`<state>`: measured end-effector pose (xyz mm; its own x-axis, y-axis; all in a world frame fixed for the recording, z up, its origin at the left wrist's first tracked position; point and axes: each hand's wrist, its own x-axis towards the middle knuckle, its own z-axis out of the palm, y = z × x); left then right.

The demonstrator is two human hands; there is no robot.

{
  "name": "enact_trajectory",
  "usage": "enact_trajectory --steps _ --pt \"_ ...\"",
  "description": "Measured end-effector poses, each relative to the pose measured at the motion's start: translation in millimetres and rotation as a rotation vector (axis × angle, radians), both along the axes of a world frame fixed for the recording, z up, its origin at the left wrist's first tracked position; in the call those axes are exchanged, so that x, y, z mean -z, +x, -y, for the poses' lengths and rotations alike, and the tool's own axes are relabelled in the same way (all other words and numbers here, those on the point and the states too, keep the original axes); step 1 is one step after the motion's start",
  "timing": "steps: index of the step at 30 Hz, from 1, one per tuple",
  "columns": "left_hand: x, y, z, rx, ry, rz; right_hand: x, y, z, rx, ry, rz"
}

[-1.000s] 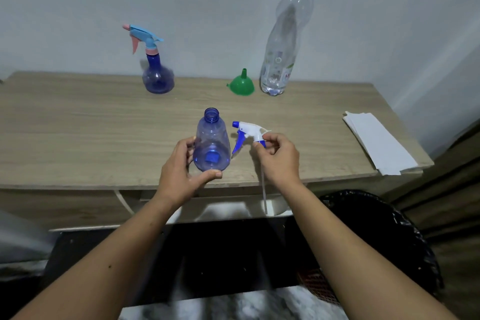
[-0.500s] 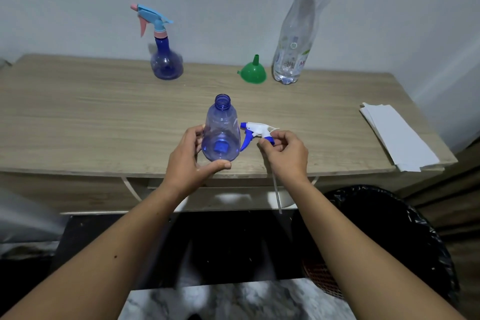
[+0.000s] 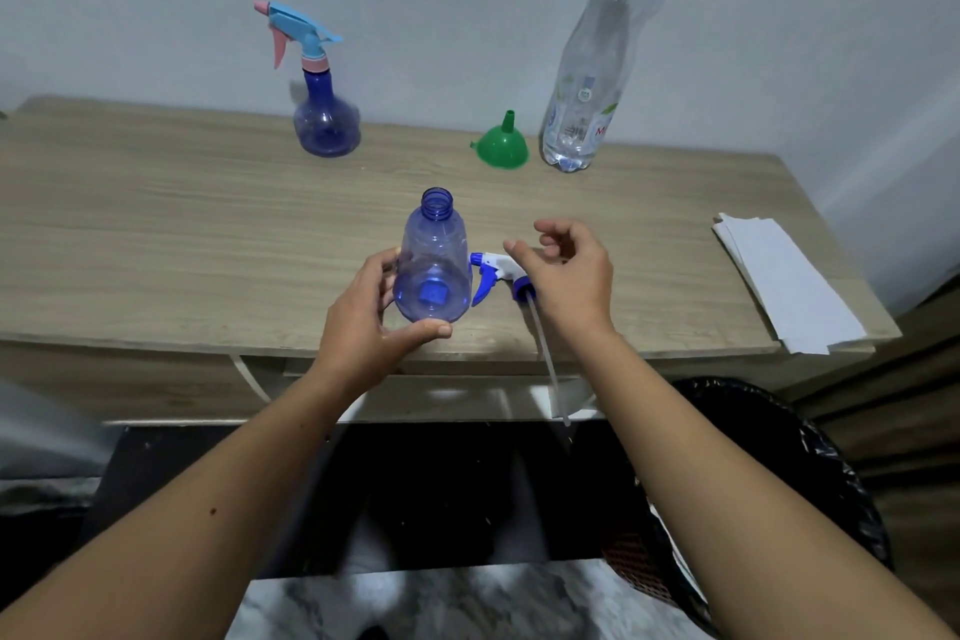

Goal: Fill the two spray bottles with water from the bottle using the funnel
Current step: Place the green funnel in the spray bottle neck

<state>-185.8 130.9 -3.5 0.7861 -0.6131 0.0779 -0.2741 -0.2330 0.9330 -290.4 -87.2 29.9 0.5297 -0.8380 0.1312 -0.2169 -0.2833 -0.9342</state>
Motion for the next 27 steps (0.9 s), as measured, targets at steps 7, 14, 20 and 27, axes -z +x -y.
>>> enact_trajectory --steps 7,14,20,27 --pt "0.4 2.3 0.9 0.003 -0.028 -0.072 -14.0 59.1 25.7 -0.061 -0.105 0.003" --pt "1.5 6.4 1.8 0.001 -0.06 -0.08 0.3 106.4 56.3 -0.081 -0.145 -0.047" --pt "12.3 10.8 4.4 -0.01 -0.075 0.02 15.1 137.8 76.7 -0.041 -0.18 -0.114" --pt "12.5 11.7 6.9 -0.018 -0.104 0.037 19.5 167.5 97.3 -0.009 -0.263 -0.201"
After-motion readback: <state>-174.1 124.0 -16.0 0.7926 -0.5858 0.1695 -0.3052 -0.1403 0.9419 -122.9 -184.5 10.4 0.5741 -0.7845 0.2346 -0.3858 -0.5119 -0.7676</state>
